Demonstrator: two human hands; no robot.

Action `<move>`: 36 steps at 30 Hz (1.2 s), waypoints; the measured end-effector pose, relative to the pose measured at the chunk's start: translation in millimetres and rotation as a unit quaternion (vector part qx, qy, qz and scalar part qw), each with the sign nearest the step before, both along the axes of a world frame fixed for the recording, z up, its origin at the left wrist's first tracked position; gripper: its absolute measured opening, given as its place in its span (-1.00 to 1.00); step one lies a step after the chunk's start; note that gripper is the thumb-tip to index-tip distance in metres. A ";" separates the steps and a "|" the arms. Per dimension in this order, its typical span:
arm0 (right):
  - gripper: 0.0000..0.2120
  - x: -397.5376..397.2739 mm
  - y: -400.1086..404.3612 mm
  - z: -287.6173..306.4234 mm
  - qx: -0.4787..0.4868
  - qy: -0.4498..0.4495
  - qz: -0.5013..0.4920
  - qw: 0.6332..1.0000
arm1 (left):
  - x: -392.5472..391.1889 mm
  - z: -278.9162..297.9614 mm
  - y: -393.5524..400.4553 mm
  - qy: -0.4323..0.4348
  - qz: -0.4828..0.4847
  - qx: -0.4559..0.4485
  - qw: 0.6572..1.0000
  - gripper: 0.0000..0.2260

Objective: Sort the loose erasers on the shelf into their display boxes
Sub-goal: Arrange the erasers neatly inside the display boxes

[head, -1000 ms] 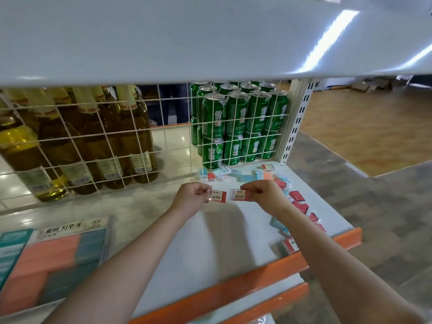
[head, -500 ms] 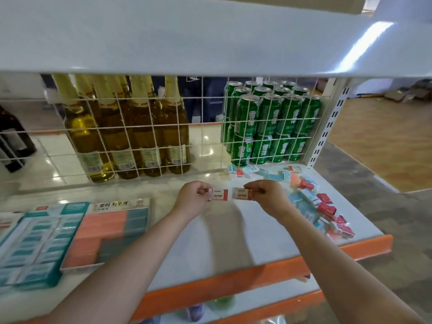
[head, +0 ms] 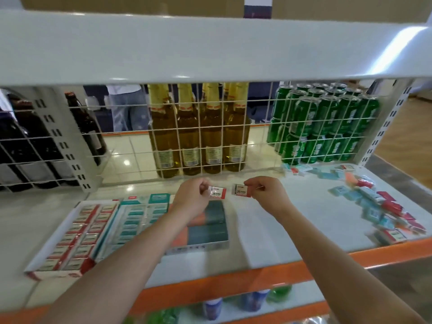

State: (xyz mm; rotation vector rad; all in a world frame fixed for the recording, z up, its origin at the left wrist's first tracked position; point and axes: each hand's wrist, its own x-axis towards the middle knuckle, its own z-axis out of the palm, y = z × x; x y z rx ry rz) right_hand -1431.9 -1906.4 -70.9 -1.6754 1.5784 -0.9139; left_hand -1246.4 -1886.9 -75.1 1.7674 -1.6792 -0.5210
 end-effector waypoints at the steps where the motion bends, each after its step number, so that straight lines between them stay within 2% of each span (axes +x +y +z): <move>1: -0.77 13.2 2.9 -0.3 0.000 0.000 0.004 1.000 | 11.4 1.3 4.5 -0.007 0.003 -0.004 1.000 -0.82; 5: -0.79 63.3 13.6 -4.7 0.003 -0.017 0.026 1.000 | 57.4 3.8 25.4 -0.011 0.027 -0.022 0.999 -0.84; 11: -0.79 131.7 33.1 -10.2 0.006 -0.030 0.068 0.997 | 134.0 -0.7 59.2 0.021 0.057 -0.003 0.998 -0.86; 19: -0.82 211.1 67.2 -12.0 0.028 -0.019 0.147 0.989 | 214.2 -6.9 102.9 0.010 0.082 0.029 0.996 -0.75; 24: -0.85 246.7 84.1 -16.6 0.012 -0.007 0.173 0.985 | 242.8 -7.9 123.2 0.027 0.100 0.041 0.994 -0.75; 30: -0.87 264.0 100.4 -18.0 0.050 0.023 0.207 0.977 | 257.9 -8.3 140.7 0.077 0.119 0.091 0.986 -0.76; 36: -0.84 273.1 114.4 -17.8 0.040 0.084 0.235 0.968 | 265.0 -11.1 152.4 0.049 0.115 0.093 0.988 -0.81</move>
